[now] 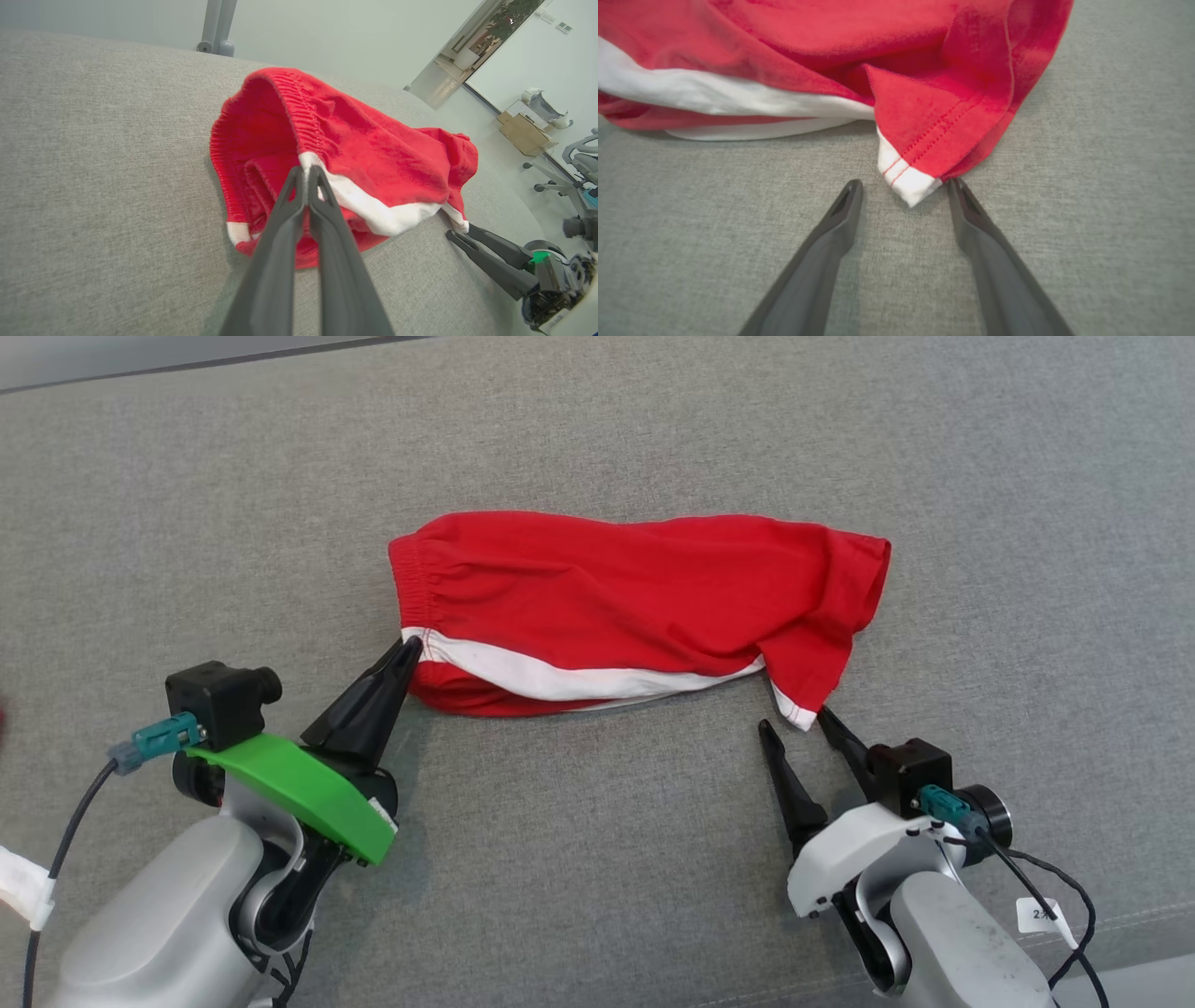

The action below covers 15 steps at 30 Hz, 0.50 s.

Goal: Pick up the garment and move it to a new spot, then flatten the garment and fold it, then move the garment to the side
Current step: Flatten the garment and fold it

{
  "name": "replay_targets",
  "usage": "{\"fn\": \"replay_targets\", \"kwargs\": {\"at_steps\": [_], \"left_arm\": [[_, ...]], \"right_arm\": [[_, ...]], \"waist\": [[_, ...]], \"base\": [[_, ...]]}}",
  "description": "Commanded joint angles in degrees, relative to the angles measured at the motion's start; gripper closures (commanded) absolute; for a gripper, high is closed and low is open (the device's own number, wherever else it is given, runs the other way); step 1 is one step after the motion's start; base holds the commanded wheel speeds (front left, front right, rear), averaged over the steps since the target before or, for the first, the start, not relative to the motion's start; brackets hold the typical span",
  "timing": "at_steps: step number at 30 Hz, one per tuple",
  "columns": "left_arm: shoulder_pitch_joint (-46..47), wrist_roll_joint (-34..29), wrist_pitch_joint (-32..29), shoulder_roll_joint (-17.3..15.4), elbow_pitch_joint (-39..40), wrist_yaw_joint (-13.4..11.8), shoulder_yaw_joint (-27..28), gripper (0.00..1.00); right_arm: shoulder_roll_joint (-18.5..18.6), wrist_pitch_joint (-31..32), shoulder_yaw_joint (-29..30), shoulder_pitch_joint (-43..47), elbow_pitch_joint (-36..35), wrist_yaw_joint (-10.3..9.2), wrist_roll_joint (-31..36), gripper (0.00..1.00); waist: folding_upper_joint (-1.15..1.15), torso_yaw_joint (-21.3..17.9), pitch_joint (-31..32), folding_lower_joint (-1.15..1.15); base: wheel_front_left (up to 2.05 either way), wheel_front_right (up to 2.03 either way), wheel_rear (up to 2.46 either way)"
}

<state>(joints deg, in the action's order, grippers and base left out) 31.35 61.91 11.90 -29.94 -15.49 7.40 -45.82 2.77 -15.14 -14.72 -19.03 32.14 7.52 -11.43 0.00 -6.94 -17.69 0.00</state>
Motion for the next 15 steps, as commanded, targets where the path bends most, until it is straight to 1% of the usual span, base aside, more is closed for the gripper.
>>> {"fn": "replay_targets", "kwargs": {"at_steps": [1, 2, 3, 4, 5, 7, 8, 9, 10, 14, 15], "left_arm": [[0.43, 0.05, 0.54, 0.04, -0.44, 0.15, 0.06, 1.00], [0.45, 0.10, 0.83, 0.12, -0.51, 0.16, 0.06, 1.00], [0.47, 0.16, 0.99, 0.17, -0.58, 0.15, 0.09, 1.00], [0.40, 0.26, 1.12, 0.18, -0.70, 0.16, 0.06, 1.00], [0.34, 0.34, 1.33, 0.17, -0.82, 0.15, 0.00, 1.00], [0.15, 0.47, 1.53, 0.14, -1.02, 0.16, -0.11, 1.00], [0.06, 0.52, 1.61, 0.10, -1.09, 0.16, -0.18, 1.00], [-0.11, 0.59, 1.79, -0.02, -1.30, 0.16, -0.24, 1.00], [-0.22, 0.59, 1.92, -0.06, -1.38, 0.15, -0.32, 1.00], [-0.64, 0.63, 2.22, -0.20, -1.86, 0.16, -0.60, 1.00], [-0.93, 0.64, 2.53, -0.09, -1.87, 0.16, -0.25, 1.00]], "right_arm": [[0.19, -0.02, -0.51, -0.31, 0.80, -0.06, 0.00, 0.30], [0.19, 0.01, -0.65, -0.17, 1.09, -0.06, 0.54, 0.40], [0.18, 0.03, -0.60, 0.00, 1.08, -0.06, 0.84, 0.52], [0.18, 0.03, -0.38, 0.34, 0.86, -0.06, 1.14, 0.60], [0.20, 0.02, -0.02, 0.68, 0.39, -0.06, 1.72, 0.64], [0.20, 0.02, 0.95, 1.37, -1.11, -0.06, 3.07, 0.66], [0.18, 0.02, 1.19, 1.78, -1.89, -0.06, 3.34, 0.70], [0.18, 0.01, 1.61, 2.48, -3.41, -0.06, 4.09, 0.90], [0.18, 0.01, 1.76, 2.86, -3.95, -0.06, 4.30, 1.00], [0.18, -0.01, 2.35, 3.77, -5.36, -0.06, 5.69, 1.00], [0.19, -0.02, 3.27, 4.43, -7.19, -0.06, 6.41, 1.00]], "waist": [[0.00, 0.83, -0.09, 0.00], [0.00, 0.91, 0.02, 0.00], [0.00, 0.96, 0.13, 0.00], [0.00, 0.97, 0.28, 0.00], [0.00, 0.96, 0.42, 0.00], [0.00, 0.92, 0.68, 0.00], [0.00, 0.89, 0.79, 0.00], [0.00, 0.73, 1.02, 0.00], [0.00, 0.66, 1.14, 0.00], [0.00, 0.38, 2.09, 0.00], [0.00, 0.31, 3.09, 0.00]], "base": [[0.00, 0.00, 0.00], [0.00, 0.00, 0.00], [0.00, 0.00, 0.00], [0.00, 0.00, 0.00], [0.00, 0.00, 0.00], [0.00, 0.00, 0.00], [0.00, 0.00, 0.00], [0.00, 0.00, 0.00], [0.00, 0.00, 0.00], [0.00, 0.00, 0.00], [0.00, 0.00, 0.00]]}}
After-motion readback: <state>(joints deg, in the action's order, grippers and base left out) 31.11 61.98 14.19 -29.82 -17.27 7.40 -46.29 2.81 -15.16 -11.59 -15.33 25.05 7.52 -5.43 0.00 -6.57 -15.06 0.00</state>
